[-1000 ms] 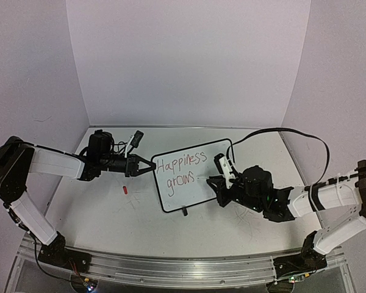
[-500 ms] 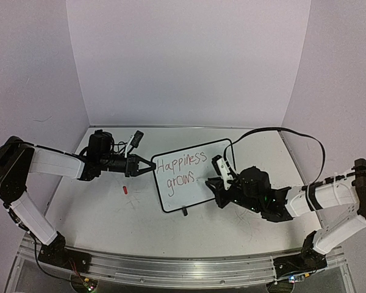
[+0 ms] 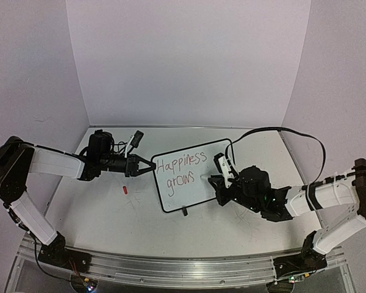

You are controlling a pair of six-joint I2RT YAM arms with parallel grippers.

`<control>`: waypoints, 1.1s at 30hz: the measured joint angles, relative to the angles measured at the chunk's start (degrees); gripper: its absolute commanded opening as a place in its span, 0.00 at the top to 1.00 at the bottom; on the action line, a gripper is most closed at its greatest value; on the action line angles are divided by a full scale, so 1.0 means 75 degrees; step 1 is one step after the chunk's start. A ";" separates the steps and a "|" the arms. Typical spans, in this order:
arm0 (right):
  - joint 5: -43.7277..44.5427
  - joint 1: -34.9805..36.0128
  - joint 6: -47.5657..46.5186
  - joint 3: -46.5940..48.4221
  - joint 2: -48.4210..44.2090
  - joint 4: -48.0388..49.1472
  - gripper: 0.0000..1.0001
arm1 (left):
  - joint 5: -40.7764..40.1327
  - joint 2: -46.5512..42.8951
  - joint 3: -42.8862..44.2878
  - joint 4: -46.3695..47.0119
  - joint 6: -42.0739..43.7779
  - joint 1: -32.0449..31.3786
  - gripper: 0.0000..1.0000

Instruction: Write a sentence on the whiteboard

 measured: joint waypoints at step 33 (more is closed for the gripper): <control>0.0745 0.0080 0.0399 0.0663 0.0467 -0.0202 1.00 | -0.0004 0.0000 0.0000 -0.0003 0.0003 0.0000 1.00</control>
